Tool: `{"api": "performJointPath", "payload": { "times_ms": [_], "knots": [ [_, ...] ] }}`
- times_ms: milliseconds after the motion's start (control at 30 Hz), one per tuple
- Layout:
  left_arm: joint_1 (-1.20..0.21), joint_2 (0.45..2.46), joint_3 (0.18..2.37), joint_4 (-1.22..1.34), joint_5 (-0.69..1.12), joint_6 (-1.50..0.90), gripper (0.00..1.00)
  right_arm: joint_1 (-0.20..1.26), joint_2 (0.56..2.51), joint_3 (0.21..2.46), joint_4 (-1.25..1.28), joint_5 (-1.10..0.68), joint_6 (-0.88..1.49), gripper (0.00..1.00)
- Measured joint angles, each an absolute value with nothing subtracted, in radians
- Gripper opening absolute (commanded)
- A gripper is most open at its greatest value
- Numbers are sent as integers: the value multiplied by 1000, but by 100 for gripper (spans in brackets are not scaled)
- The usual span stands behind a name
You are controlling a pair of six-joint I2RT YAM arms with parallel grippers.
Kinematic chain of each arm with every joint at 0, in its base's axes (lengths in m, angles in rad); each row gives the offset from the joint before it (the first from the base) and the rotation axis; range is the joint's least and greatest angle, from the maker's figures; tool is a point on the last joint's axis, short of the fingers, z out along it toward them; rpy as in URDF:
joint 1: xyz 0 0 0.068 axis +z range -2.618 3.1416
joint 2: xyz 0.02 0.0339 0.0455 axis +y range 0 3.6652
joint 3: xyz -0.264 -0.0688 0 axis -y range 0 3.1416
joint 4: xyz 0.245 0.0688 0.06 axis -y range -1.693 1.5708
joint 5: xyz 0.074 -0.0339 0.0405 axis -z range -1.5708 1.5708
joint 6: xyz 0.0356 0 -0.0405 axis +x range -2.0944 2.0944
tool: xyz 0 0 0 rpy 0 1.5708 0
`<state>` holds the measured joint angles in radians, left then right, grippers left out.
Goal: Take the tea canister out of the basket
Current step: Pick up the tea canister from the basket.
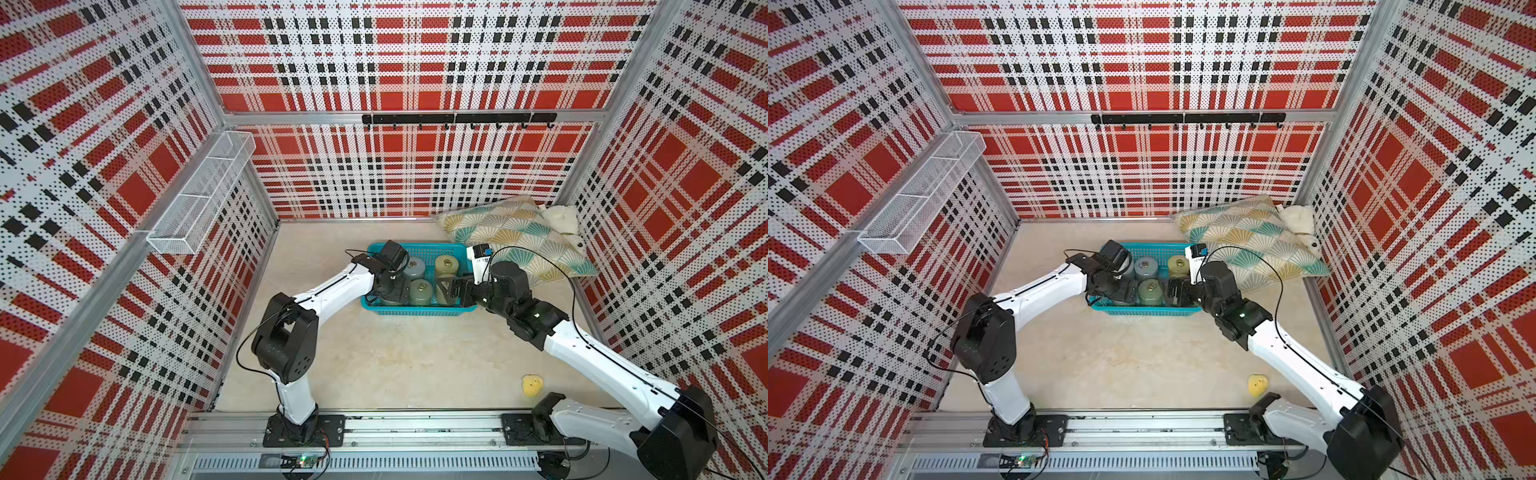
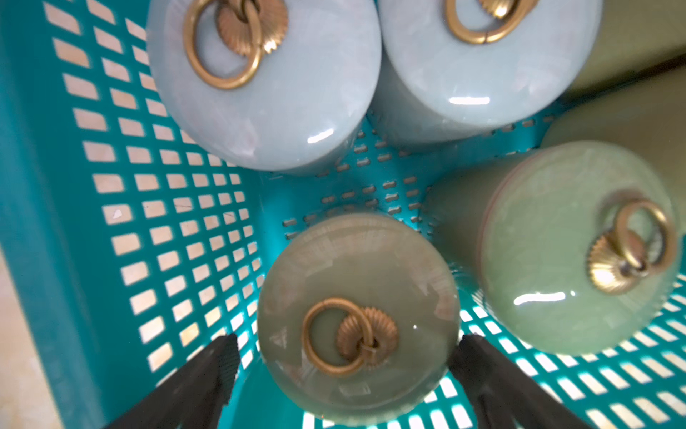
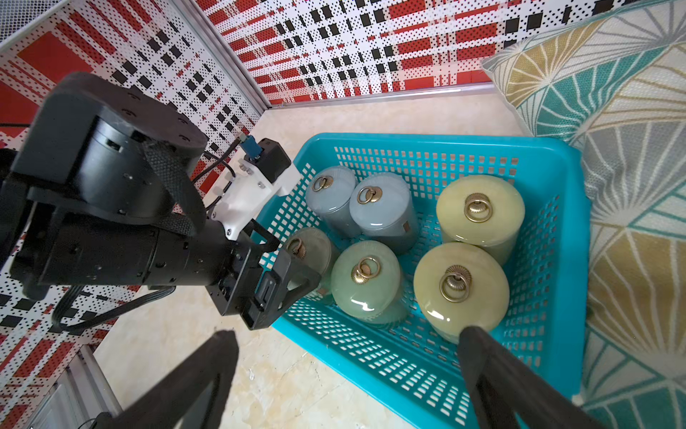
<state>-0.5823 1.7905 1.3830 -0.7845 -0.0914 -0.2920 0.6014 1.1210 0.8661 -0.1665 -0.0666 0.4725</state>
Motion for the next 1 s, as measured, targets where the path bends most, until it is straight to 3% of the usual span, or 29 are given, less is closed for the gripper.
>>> {"api": "performJointPath", "payload": {
  "times_ms": [667, 767, 867, 933, 1000],
  "knots": [
    [-568, 1899, 1406, -756, -53, -290, 100, 601, 1116, 851, -159, -62, 474, 100],
    [-568, 1899, 1407, -756, -59, -292, 91, 601, 1116, 851, -159, -62, 475, 100],
    [-568, 1899, 1407, -756, -68, -290, 89, 601, 1116, 851, -159, -60, 476, 100],
    [-575, 1899, 1407, -756, -78, -289, 70, 601, 1116, 851, -159, -60, 477, 100],
    [-580, 1897, 1407, -754, -86, -289, 65, 601, 1116, 851, -158, -60, 477, 100]
  ]
}}
